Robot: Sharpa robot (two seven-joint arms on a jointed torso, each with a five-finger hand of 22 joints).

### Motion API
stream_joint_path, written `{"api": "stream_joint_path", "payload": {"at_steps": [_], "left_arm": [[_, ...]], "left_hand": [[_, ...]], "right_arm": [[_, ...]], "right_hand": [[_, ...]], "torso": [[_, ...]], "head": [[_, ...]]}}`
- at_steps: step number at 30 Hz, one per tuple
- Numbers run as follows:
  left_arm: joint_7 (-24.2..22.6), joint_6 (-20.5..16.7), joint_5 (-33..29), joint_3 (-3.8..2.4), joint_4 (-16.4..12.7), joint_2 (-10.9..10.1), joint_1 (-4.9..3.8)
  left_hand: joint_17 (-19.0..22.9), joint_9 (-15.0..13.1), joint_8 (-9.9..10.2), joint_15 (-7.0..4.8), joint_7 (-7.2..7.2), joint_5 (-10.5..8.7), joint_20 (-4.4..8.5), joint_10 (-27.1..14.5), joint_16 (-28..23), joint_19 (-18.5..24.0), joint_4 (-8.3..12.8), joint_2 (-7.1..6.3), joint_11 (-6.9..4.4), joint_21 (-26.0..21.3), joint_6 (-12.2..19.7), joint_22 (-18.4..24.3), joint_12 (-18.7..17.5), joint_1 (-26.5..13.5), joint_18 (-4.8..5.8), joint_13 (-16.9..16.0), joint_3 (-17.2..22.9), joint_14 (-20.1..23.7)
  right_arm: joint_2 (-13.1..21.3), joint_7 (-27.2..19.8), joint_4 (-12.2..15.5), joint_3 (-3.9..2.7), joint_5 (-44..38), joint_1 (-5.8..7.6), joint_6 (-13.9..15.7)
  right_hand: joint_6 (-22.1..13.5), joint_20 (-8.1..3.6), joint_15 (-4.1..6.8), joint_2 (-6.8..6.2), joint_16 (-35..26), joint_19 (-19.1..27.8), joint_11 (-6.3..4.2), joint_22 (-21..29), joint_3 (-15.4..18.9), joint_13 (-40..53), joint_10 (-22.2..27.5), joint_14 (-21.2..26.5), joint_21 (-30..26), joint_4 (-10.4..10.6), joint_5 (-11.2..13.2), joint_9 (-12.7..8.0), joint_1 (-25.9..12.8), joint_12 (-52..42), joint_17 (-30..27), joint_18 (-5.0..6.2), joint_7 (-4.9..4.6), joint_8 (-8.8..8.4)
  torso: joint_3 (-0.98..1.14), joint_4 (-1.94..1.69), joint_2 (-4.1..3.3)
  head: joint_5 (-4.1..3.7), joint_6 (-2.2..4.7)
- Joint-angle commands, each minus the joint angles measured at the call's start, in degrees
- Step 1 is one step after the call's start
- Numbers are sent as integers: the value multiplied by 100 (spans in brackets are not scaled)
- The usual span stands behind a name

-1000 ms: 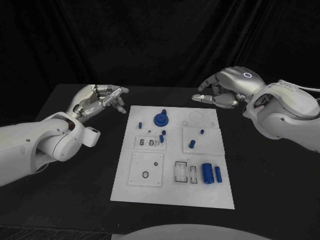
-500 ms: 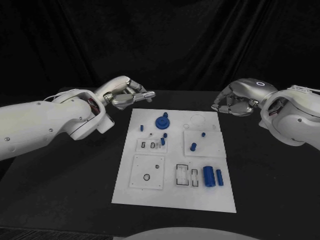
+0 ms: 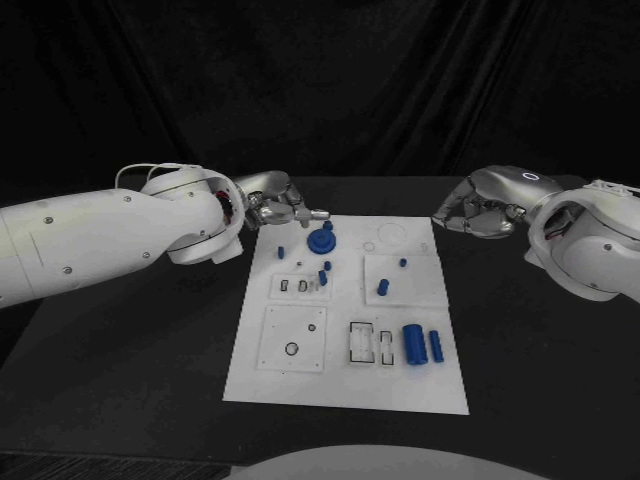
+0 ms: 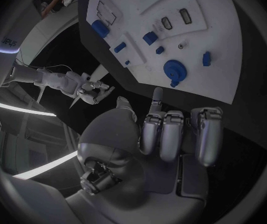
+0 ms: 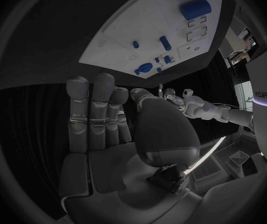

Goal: Assemble the parts on the task board

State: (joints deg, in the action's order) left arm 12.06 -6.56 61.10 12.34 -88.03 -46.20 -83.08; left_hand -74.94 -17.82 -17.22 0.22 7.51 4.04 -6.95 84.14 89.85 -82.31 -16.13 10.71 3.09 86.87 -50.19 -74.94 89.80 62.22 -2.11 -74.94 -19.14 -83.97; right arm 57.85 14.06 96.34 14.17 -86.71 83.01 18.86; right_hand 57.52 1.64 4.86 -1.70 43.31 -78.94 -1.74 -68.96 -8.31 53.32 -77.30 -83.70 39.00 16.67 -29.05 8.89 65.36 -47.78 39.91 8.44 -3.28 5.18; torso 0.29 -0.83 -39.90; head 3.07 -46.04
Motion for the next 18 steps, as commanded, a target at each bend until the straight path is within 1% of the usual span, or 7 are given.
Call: {"api": "stream_joint_path", "payload": {"at_steps": [1,3,7,12,13,15,18], "left_arm": [[462,480,283,-6,23,87,-20],[460,504,293,-6,35,132,-20],[499,497,303,-6,49,199,-20],[633,527,308,-6,97,295,-19],[679,557,308,-6,110,322,-18],[757,634,309,-6,133,374,-15],[829,693,350,-5,168,452,-9]], "left_hand": [[-1506,143,297,92,80,-13,-31,586,15,142,24,49,113,-69,248,-501,20,54,-39,-1506,86,-603],[-1506,364,687,210,238,-29,-126,586,15,330,25,45,235,-168,639,-325,20,64,-78,-1506,155,-603],[-1506,359,608,217,181,18,-173,586,15,343,51,36,220,-184,244,-332,20,105,-88,-1506,248,-603],[-1506,-367,-165,17,-118,382,-11,586,15,573,147,9,-15,-310,-447,-143,20,211,-150,-1506,448,-603],[-1506,-1096,-712,-74,-212,387,97,586,15,563,159,-65,-104,-321,-280,-171,20,181,-146,-1506,522,-603],[-1506,-1934,-1313,-160,-307,384,178,586,15,551,136,-82,-208,-338,-130,-192,20,131,-142,-1506,614,-603],[-1506,-2398,-1639,-210,-389,339,222,586,15,561,99,-76,-271,-360,-205,-189,20,72,-147,-1506,669,-603]], "right_arm": [[15,111,34,-4,33,-35,327],[11,101,33,-4,33,-58,419],[37,92,30,-5,33,-120,507],[54,80,9,-5,33,-185,555],[55,75,7,-5,33,-196,566],[59,69,7,-5,33,-214,581],[56,61,-1,-5,33,-232,596]], "right_hand": [[-70,2,-5,108,139,-77,4,-96,-5,70,-56,-89,124,13,242,-21,-263,-115,154,-82,-30,-71],[-67,0,1,160,416,-149,2,-248,8,258,-146,-141,425,11,348,-19,-379,-362,435,-125,-34,-81],[-57,-3,1,210,515,-166,7,-314,29,315,-168,-144,499,12,491,-14,-503,-453,532,-133,-42,-84],[-121,-1,-3,212,536,-155,17,-329,12,294,-141,-131,473,-3,523,-25,-471,-438,554,-129,-57,-119],[-133,-1,-4,212,552,-157,17,-340,7,301,-139,-131,489,-5,526,-28,-460,-447,572,-131,-55,-124],[-134,-1,-3,213,586,-162,17,-350,5,335,-151,-135,513,-5,526,-28,-458,-486,608,-135,-55,-125],[-147,-2,-3,215,650,-176,16,-382,-2,369,-163,-144,576,-5,528,-29,-443,-529,673,-143,-57,-128]], "torso": [[48,15,22],[67,25,29],[95,22,37],[119,70,33],[115,60,35],[129,62,34],[131,66,31]], "head": [[-4,-25],[18,-36],[41,-70],[177,-85],[176,-83],[170,-92],[155,-72]]}}
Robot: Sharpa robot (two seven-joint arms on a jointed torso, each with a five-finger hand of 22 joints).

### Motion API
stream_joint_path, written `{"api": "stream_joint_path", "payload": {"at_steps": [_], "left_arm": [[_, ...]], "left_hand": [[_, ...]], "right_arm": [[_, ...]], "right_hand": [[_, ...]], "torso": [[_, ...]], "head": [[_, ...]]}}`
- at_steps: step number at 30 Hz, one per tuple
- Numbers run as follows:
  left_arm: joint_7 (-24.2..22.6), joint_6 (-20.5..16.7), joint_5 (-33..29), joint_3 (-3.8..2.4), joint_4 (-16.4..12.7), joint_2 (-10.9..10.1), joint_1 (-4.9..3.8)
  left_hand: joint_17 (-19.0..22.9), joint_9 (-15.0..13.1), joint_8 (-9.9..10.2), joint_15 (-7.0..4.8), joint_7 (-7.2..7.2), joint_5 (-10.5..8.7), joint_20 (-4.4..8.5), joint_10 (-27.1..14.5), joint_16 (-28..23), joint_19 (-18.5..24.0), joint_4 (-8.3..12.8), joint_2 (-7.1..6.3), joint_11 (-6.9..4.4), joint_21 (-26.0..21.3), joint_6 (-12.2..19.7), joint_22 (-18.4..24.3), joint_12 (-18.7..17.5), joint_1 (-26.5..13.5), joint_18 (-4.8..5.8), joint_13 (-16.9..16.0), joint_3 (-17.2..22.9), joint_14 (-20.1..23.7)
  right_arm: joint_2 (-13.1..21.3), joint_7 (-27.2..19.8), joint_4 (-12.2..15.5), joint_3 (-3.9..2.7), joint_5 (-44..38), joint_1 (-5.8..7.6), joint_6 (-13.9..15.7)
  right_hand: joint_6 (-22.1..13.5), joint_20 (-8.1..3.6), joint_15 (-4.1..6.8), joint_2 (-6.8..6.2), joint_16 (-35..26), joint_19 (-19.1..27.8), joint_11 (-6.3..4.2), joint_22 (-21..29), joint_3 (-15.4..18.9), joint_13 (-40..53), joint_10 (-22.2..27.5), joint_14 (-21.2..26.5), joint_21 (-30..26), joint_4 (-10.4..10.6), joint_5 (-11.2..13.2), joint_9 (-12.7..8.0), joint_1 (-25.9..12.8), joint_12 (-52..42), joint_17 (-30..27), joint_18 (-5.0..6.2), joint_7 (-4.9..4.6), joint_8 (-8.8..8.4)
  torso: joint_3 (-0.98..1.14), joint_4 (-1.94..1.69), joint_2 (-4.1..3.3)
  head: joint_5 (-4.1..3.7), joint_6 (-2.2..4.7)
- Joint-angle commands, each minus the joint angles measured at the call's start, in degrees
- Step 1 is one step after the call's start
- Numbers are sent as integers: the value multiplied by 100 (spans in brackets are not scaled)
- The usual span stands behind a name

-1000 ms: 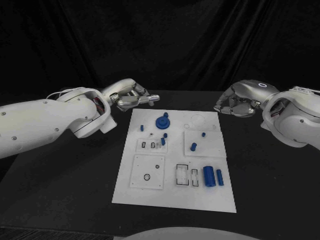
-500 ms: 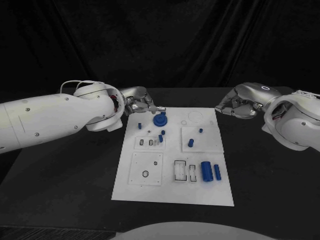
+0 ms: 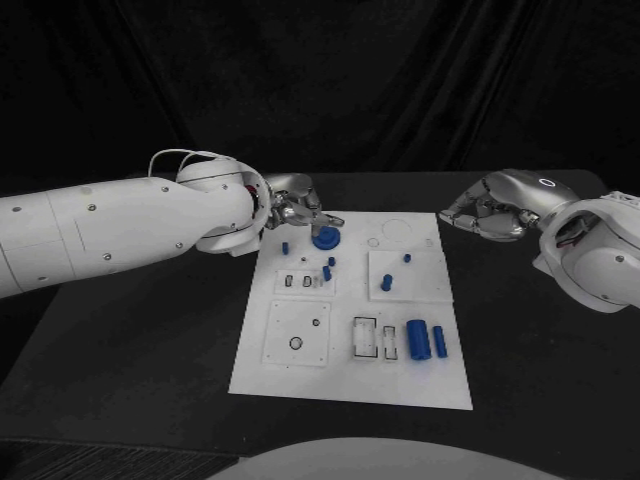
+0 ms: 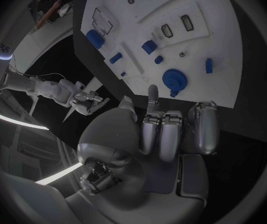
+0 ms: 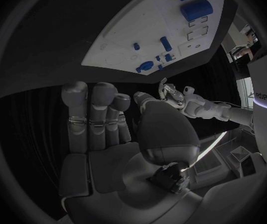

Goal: Assemble the parts on the task board

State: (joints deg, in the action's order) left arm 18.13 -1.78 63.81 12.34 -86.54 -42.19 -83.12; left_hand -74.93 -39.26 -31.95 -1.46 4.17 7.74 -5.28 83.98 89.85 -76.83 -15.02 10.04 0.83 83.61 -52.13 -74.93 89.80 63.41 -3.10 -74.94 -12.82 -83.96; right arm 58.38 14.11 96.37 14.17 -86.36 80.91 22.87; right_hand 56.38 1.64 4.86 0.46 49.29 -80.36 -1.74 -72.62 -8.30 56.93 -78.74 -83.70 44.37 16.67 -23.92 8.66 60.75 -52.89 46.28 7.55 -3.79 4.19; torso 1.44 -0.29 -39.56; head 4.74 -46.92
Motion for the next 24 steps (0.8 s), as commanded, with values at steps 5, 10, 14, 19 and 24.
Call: {"api": "stream_joint_path", "payload": {"at_steps": [5,10,14,19,24], "left_arm": [[315,404,534,-5,95,181,10],[364,556,691,-5,146,277,21],[416,757,743,-5,175,350,41],[457,857,761,-4,189,372,95],[474,863,768,-4,199,358,175]], "left_hand": [[-1507,-898,-479,-132,-158,-296,148,602,15,-108,-71,-13,-144,4,-89,-313,20,-236,-23,-1506,104,-604],[-1507,-1014,-451,-160,-181,-343,175,602,15,-233,-86,23,-170,61,-118,-430,20,-335,7,-1506,134,-604],[-1507,-1034,-256,-189,-186,-287,205,602,15,-288,-45,45,-189,77,-124,-471,20,-376,16,-1506,200,-604],[-1507,-1060,-93,-209,-194,-176,227,602,15,-346,43,50,-204,87,-164,-508,20,-361,25,-1506,288,-604],[-1507,-950,268,-245,-218,-124,263,602,15,-412,123,34,-234,83,-383,-538,20,-426,34,-1506,388,-604]], "right_arm": [[-34,38,-25,-5,-2,-58,219],[-60,31,-35,-5,-2,-80,215],[-70,28,-42,-5,-2,-94,229],[-76,28,-36,-5,-2,-100,243],[-86,23,-39,-6,-2,-102,253]], "right_hand": [[-109,-14,14,0,479,-129,4,-215,-19,13,8,-224,428,1,16,-16,45,-42,453,-106,10,-33],[-108,-16,15,1,505,-135,3,-231,-21,13,13,-228,450,1,15,-15,48,-43,475,-108,12,-29],[-111,-21,20,1,646,-171,0,-315,-24,29,19,-246,617,1,14,-12,51,-67,610,-132,13,-24],[-117,-24,22,-1,722,-193,-1,-369,-27,47,14,-254,720,-1,11,-11,57,-95,680,-146,13,-23],[-126,-26,23,-7,760,-198,-3,-392,-31,58,12,-253,751,-4,-2,-12,69,-112,714,-150,15,-24]], "torso": [[6,-3,-1],[2,-6,2],[-15,-12,4],[-10,-14,11],[-12,-16,5]], "head": [[-40,-14],[-51,-46],[-23,-87],[-5,-156],[10,-198]]}}
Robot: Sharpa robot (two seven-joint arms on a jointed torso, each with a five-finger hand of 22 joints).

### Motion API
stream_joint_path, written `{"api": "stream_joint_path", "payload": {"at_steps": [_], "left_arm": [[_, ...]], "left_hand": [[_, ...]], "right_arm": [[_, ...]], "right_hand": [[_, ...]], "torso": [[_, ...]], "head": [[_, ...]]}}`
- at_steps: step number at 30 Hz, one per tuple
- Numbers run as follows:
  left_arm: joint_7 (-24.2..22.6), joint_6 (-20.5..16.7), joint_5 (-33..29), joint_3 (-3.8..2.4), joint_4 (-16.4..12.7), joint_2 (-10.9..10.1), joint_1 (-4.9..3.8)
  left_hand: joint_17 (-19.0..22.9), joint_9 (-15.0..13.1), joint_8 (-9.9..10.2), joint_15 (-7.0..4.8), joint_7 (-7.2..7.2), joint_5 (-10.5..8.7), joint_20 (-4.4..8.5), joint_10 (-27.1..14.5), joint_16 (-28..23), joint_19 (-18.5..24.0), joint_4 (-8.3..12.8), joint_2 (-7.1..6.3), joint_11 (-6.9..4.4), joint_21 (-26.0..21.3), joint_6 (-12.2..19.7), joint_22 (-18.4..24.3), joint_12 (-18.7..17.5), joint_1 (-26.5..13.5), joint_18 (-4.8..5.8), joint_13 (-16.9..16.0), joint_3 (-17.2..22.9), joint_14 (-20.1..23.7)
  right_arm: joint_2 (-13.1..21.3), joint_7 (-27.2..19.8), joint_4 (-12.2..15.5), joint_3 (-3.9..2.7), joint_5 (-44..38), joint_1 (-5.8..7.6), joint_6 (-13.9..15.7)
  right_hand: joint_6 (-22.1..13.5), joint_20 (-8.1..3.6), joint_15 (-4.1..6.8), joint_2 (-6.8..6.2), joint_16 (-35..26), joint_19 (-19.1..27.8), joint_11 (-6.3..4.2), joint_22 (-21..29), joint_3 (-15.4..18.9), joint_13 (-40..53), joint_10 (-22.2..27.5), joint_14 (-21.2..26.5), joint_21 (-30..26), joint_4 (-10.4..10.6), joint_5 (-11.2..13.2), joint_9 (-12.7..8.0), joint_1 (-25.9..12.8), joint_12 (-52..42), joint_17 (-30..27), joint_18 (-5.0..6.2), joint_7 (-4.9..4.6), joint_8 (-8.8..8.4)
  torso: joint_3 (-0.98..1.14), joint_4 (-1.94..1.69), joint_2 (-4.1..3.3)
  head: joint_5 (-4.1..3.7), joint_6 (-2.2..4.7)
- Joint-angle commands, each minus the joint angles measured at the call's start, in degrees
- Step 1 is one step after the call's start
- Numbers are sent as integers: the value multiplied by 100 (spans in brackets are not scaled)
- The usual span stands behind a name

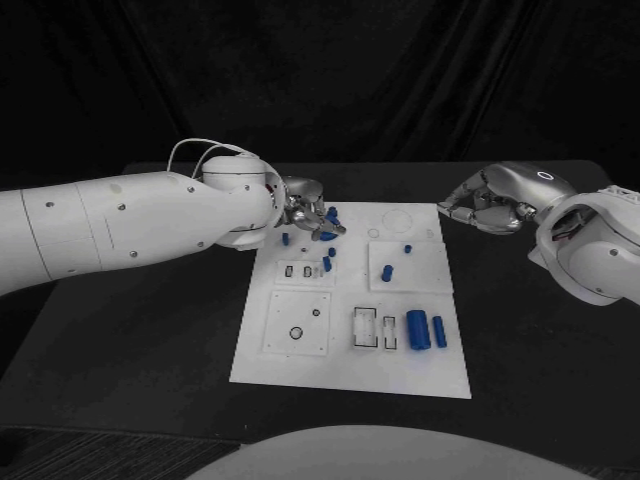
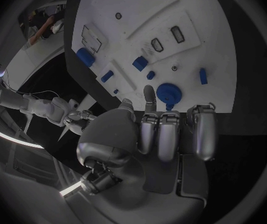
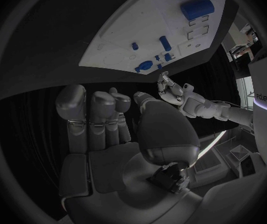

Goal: Assemble the parts on the task board

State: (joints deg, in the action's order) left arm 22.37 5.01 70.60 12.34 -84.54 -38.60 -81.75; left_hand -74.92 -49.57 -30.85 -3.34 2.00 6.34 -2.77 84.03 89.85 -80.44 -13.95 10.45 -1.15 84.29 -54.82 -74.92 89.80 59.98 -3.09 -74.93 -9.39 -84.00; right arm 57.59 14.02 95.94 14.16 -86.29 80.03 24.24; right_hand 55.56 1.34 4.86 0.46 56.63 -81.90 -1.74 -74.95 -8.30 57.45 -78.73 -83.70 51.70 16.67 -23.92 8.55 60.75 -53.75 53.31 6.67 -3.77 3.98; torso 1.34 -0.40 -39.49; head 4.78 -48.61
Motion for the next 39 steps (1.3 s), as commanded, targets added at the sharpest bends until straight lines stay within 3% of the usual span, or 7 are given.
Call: {"api": "stream_joint_path", "payload": {"at_steps": [1,6,7,10,39], "left_arm": [[51,180,91,-4,-1,-6,57],[54,179,93,-4,0,-2,125],[55,180,93,-4,-4,-2,139],[56,181,93,-4,-29,-9,168],[66,302,94,-3,-80,32,347]], "left_hand": [[-1508,143,296,-69,-17,11,24,597,15,-80,41,-11,-51,16,-253,-557,20,-118,38,-1507,83,-600],[-1508,578,1035,-54,30,23,27,597,15,-126,143,-44,-28,-1,-488,-588,20,-224,47,-1507,226,-600],[-1508,760,1271,-28,67,22,0,597,15,-126,173,-53,1,-12,-549,-589,20,-253,47,-1507,267,-600],[-1508,894,1445,-15,74,27,-14,597,15,-123,204,-62,18,-25,-643,-588,20,-282,43,-1507,312,-600],[-1508,933,1575,-24,40,155,-15,597,15,-44,348,-74,0,-104,-844,-514,20,-238,17,-1507,456,-600]], "right_arm": [[-6,30,6,-4,-9,-15,119],[12,26,20,-4,-9,-18,124],[16,25,24,-4,-9,-18,123],[26,23,36,-4,-9,-19,119],[-32,-14,3,-4,-9,-22,32]], "right_hand": [[-49,3,24,-11,45,-47,-4,-177,-37,-3,17,-251,39,-7,-17,-1,83,-19,26,-65,13,-3],[-48,1,25,-17,86,-54,-3,-206,-42,2,17,-249,88,-8,-36,0,99,-29,65,-71,10,0],[-48,1,25,-17,86,-54,-3,-206,-42,2,17,-249,88,-8,-36,0,99,-29,65,-71,10,0],[-43,1,25,-19,102,-57,-2,-218,-44,0,19,-249,107,-8,-42,2,104,-28,80,-74,8,3],[-14,-3,27,-38,410,-111,2,-382,-60,57,-10,-277,412,-7,-69,12,148,-118,375,-116,-4,19]], "torso": [[-1,-2,-1],[-2,-7,2],[-4,-6,3],[-3,-5,3],[0,-6,7]], "head": [[11,-47],[15,-102],[18,-113],[25,-138],[-27,-139]]}}
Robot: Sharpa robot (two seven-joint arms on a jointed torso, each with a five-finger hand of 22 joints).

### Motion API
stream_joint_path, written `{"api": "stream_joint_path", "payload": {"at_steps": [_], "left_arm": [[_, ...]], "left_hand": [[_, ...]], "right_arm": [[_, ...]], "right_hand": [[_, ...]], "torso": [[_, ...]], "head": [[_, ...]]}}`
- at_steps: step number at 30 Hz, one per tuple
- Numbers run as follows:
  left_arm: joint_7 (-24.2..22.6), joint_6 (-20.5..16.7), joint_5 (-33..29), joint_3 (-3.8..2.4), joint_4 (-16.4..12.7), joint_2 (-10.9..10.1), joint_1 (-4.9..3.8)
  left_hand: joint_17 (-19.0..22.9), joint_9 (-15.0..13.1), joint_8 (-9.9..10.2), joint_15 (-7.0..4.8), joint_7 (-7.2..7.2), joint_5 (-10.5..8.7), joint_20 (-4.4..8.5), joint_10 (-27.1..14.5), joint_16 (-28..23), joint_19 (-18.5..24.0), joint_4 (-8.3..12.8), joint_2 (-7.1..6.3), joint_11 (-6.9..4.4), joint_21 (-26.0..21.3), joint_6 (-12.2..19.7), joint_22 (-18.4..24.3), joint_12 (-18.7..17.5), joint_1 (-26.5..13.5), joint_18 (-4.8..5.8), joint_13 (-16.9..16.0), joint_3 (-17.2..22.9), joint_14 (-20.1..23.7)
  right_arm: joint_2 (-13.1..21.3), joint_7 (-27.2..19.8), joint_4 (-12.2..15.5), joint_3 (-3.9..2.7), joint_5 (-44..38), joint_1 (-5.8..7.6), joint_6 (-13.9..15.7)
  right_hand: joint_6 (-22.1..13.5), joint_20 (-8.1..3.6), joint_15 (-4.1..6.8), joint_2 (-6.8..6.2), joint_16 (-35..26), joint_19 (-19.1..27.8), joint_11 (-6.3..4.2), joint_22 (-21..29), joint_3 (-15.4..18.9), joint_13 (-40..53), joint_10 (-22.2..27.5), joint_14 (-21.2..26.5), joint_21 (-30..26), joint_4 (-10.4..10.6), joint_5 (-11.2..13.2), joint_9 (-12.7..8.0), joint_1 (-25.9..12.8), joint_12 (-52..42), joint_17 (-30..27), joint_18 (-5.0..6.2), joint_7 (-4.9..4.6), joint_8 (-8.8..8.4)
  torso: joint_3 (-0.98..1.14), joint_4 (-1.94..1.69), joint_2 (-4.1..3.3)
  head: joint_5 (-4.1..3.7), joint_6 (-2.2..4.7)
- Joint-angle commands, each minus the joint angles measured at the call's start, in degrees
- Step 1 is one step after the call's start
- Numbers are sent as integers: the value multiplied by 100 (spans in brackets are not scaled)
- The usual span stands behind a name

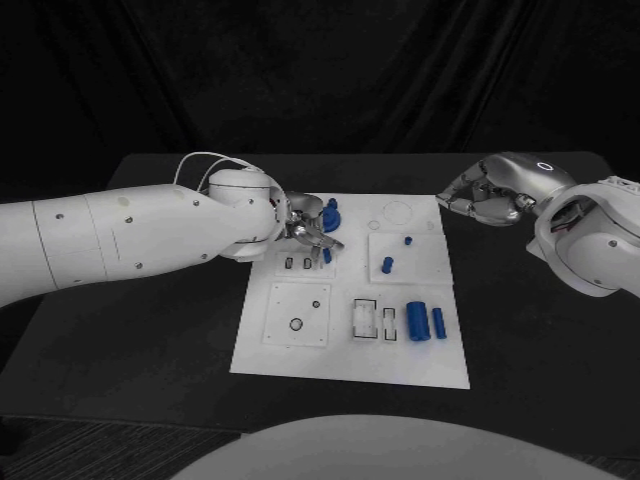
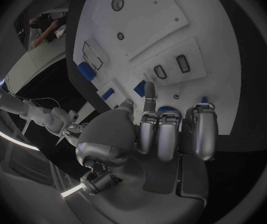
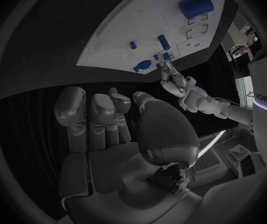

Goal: Assemble the parts on the task board

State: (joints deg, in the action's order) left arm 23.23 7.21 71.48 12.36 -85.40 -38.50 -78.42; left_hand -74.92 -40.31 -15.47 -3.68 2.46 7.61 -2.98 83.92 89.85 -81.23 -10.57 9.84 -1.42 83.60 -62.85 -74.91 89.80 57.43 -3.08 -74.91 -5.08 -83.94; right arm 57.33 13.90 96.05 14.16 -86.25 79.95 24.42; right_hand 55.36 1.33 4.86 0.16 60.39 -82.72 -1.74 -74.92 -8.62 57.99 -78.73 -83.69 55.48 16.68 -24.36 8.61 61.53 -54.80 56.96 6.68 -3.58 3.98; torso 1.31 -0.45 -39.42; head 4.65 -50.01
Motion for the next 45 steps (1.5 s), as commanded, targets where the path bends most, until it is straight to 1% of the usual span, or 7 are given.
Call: {"api": "stream_joint_path", "payload": {"at_steps": [1,7,12,21,27,36,45], "left_arm": [[-20,83,5,-5,10,27,17],[-19,122,5,-5,44,61,34],[-23,109,5,-5,58,72,53],[-24,139,5,-5,111,111,69],[-24,171,5,-5,151,138,79],[-35,139,5,-5,204,147,92],[-49,83,5,-5,210,137,96]], "left_hand": [[-1508,7,43,10,-7,33,6,608,15,30,17,-13,28,-32,-41,-521,20,22,17,-1509,32,-606],[-1508,8,77,8,-10,62,7,608,15,31,67,-14,26,-39,-52,-522,20,54,17,-1509,80,-606],[-1508,12,108,7,-8,78,8,608,15,40,102,-15,26,-49,-47,-514,20,74,14,-1509,114,-606],[-1508,19,161,8,-4,95,8,608,15,50,162,-19,28,-64,-39,-506,20,110,11,-1509,173,-606],[-1508,24,230,9,-6,166,8,608,15,50,269,-34,28,-74,-52,-511,20,177,10,-1509,278,-606],[-1508,26,322,4,-13,273,11,608,15,47,430,-64,22,-88,-81,-519,20,286,9,-1509,450,-606],[-1508,26,380,4,-11,360,12,608,15,44,507,-92,23,-94,-75,-526,20,327,10,-1509,544,-606]], "right_arm": [[-9,-4,-10,-4,-13,-15,12],[0,-11,0,-4,-13,-16,-2],[14,-13,17,-4,-13,-17,-1],[9,-22,71,-4,-13,-27,-5],[-9,-35,86,-4,-13,-34,11],[-23,-31,66,-5,-13,-44,-19],[-41,-45,43,-5,-13,-49,4]], "right_hand": [[5,-2,26,-8,35,-29,2,-385,-28,4,-10,-277,34,-7,-25,6,71,-12,10,-118,-24,19],[7,-3,27,-10,55,-32,2,-398,-31,5,-12,-278,52,-8,-29,7,78,-16,27,-120,-25,19],[10,-4,28,-19,84,-34,1,-420,-37,5,-12,-276,78,-12,-44,8,97,-20,50,-123,-25,20],[14,-5,29,-35,136,-27,0,-460,-67,10,-12,-262,100,-24,-80,11,177,-36,90,-123,-27,20],[30,-7,30,-49,222,-35,2,-505,-88,72,-46,-265,171,-28,-100,15,236,-116,172,-132,-34,26],[34,-7,30,-66,253,-31,2,-541,-119,73,-50,-256,196,-39,-131,17,321,-127,191,-134,-37,24],[41,-7,29,-104,300,-20,3,-593,-183,79,-49,-237,221,-60,-223,19,489,-146,222,-135,-42,21]], "torso": [[3,-1,0],[1,-4,5],[2,1,1],[3,0,1],[2,1,1],[2,1,1],[2,0,1]], "head": [[-22,1],[-25,1],[16,1],[30,1],[42,1],[29,1],[12,1]]}}
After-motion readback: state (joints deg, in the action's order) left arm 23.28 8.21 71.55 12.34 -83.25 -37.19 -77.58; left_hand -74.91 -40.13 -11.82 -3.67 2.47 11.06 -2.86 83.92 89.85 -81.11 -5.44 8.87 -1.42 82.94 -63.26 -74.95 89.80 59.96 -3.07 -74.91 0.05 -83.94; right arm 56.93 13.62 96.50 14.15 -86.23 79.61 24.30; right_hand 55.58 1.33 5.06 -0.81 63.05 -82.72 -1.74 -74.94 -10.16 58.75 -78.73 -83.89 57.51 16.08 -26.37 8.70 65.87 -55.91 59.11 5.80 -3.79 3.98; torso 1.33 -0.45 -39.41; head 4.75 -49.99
